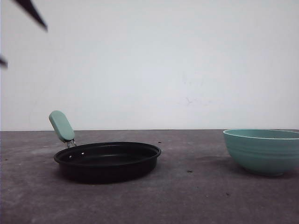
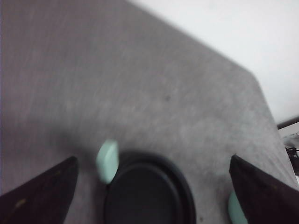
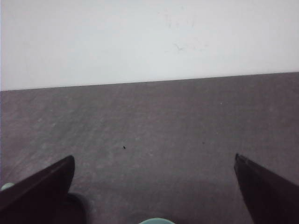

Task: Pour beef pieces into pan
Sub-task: 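Lower the left gripper onto the pale green pan handle and close, then lift the black pan by its handle with the left gripper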

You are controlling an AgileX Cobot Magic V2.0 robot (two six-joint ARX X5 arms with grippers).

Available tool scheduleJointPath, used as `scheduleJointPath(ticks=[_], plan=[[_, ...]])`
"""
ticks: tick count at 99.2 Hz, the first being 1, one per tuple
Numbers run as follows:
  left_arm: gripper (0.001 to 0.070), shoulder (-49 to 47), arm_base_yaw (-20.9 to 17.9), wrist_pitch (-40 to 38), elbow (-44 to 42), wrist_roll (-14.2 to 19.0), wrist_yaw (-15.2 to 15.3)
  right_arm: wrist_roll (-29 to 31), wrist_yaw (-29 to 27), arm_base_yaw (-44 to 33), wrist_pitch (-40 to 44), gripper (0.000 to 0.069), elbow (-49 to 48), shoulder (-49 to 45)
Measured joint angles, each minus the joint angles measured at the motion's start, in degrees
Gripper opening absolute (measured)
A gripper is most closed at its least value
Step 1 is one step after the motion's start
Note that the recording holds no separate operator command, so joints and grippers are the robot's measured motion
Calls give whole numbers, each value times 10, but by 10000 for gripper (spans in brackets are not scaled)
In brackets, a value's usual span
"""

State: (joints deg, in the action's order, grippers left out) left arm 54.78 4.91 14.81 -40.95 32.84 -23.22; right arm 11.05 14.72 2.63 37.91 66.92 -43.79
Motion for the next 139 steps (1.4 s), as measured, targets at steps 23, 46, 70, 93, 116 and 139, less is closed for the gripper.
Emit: scheduleJointPath(ticks=[23,46,70,93,116,139], plan=[[635,97,17,-74,57,46,-20,-4,-2,0,11,683,0,3],[635,201,56,-169,57,61,-21,-4,-2,0,33,683,0,11],[635,301,72,-295,57,104,-17,-4,-3,0,72,683,0,26],[436,352,73,-363,57,146,-6,-4,-13,0,113,683,0,50],[66,356,78,-360,57,153,-13,-4,-15,0,142,683,0,54],[60,304,83,-317,57,118,-25,-8,-55,0,155,683,-2,39]])
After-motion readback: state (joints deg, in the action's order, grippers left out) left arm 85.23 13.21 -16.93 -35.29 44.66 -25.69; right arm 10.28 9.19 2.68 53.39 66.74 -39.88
